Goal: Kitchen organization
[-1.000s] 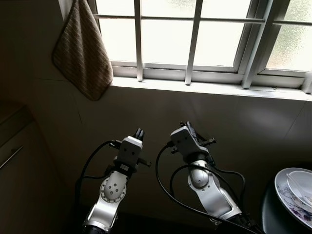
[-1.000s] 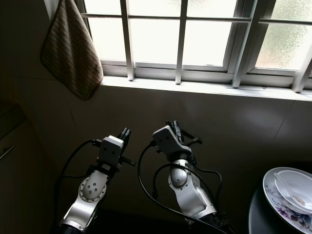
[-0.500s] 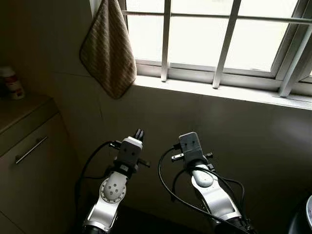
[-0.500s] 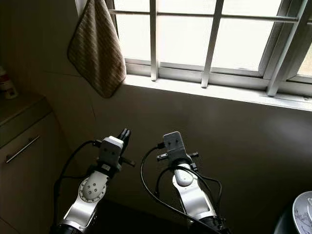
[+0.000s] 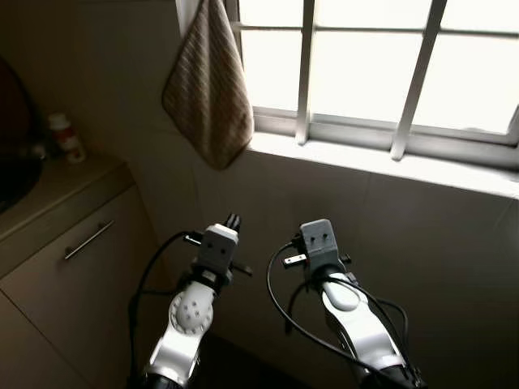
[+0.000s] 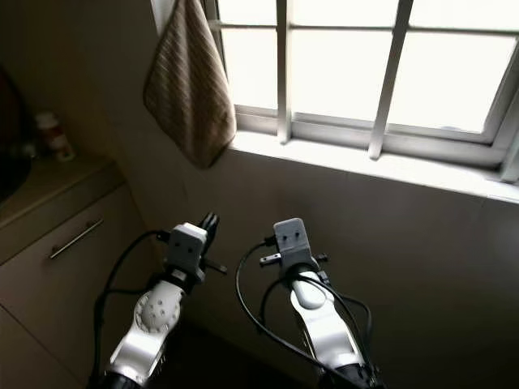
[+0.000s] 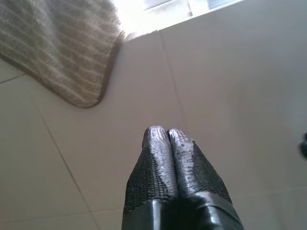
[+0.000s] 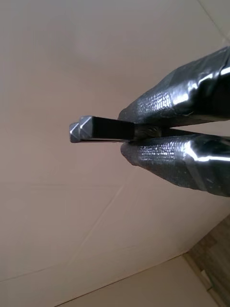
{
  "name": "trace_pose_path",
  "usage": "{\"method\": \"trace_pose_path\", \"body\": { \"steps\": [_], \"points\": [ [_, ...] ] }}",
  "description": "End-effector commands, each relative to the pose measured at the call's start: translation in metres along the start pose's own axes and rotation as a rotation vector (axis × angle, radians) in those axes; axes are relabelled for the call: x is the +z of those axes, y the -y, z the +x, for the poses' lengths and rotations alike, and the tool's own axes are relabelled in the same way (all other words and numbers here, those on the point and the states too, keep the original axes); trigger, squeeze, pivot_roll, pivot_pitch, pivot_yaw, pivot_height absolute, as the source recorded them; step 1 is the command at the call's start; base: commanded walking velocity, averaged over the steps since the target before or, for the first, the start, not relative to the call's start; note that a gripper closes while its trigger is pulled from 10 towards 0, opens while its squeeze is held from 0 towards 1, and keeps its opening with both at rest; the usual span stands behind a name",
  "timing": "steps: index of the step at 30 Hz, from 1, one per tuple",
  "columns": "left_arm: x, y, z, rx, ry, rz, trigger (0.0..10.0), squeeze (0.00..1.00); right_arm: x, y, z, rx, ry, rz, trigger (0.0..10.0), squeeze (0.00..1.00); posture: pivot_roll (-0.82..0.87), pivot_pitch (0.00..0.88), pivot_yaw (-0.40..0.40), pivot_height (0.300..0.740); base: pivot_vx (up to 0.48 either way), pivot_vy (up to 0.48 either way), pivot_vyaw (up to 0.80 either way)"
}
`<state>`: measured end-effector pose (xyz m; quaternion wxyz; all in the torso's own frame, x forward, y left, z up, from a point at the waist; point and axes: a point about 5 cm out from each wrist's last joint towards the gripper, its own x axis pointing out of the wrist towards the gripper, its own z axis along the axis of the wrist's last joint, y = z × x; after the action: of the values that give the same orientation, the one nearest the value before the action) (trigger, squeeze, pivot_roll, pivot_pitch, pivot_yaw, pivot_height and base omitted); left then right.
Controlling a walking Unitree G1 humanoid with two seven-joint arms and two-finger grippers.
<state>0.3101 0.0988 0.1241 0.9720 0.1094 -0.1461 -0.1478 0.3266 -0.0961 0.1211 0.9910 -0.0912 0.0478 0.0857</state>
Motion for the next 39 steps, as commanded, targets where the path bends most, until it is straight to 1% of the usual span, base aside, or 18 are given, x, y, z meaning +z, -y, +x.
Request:
{"method": "trace_pose_path", "body": {
  "steps": [1,9,14,22,26,27,29,34,36,37,39],
  "points": [
    [-0.004,-0.007,-0.002,0.006,-0.023,0.019,10.0,0.0,0.002,-0.003,0.0,0.009,0.011,0.025,10.0,0.0,0.04,0.0,-0.02,0.74,0.0,0.472,0.8],
    [-0.004,-0.007,-0.002,0.004,-0.029,0.016,10.0,0.0,0.001,-0.001,0.001,0.0,0.014,0.026,10.0,0.0,0.04,0.0,-0.019,0.74,0.0,0.352,0.8],
    [-0.004,-0.007,-0.002,0.005,-0.022,0.02,10.0,0.0,0.002,0.0,0.001,-0.005,0.033,0.031,10.0,0.0,0.04,0.0,-0.019,0.74,0.0,0.0,0.8],
    [-0.003,-0.007,-0.002,0.006,-0.019,0.025,10.0,0.0,0.005,0.004,0.002,-0.02,0.054,0.057,10.0,0.0,0.05,0.0,-0.019,0.74,0.0,0.0,0.0],
    [-0.003,-0.007,-0.002,0.005,-0.019,0.027,10.0,0.0,0.007,0.004,0.003,-0.016,0.066,0.04,10.0,0.0,0.05,0.0,-0.02,0.74,0.0,0.0,0.0],
    [-0.003,-0.007,-0.002,0.006,-0.018,0.029,10.0,0.0,0.009,0.005,0.003,-0.013,0.082,0.011,10.0,0.0,0.05,0.0,-0.019,0.74,0.0,0.0,0.8],
    [-0.003,-0.007,-0.002,0.005,-0.017,0.031,10.0,0.0,0.009,0.005,0.004,-0.013,0.086,0.006,10.0,0.0,0.05,0.0,-0.019,0.74,0.0,0.0,0.8],
    [-0.003,-0.007,-0.002,0.005,-0.013,0.036,10.0,0.0,0.011,0.006,0.004,-0.019,0.103,0.023,10.0,0.0,0.05,0.0,-0.019,0.74,0.0,0.0,0.8],
    [-0.002,-0.008,-0.002,0.004,-0.008,0.04,10.0,0.0,0.019,0.008,0.004,-0.028,0.149,0.039,10.0,0.0,0.05,0.0,-0.018,0.74,0.0,0.0,0.8],
    [-0.002,-0.008,-0.002,0.004,-0.008,0.04,10.0,0.0,0.019,0.008,0.004,-0.028,0.149,0.039,10.0,0.0,0.05,0.0,-0.018,0.74,0.0,0.0,0.8],
    [-0.002,-0.008,-0.002,0.004,-0.005,0.042,10.0,0.0,0.025,0.011,0.004,-0.037,0.188,0.049,10.0,0.0,0.05,0.0,-0.018,0.74,0.0,0.0,0.8]
  ]
}}
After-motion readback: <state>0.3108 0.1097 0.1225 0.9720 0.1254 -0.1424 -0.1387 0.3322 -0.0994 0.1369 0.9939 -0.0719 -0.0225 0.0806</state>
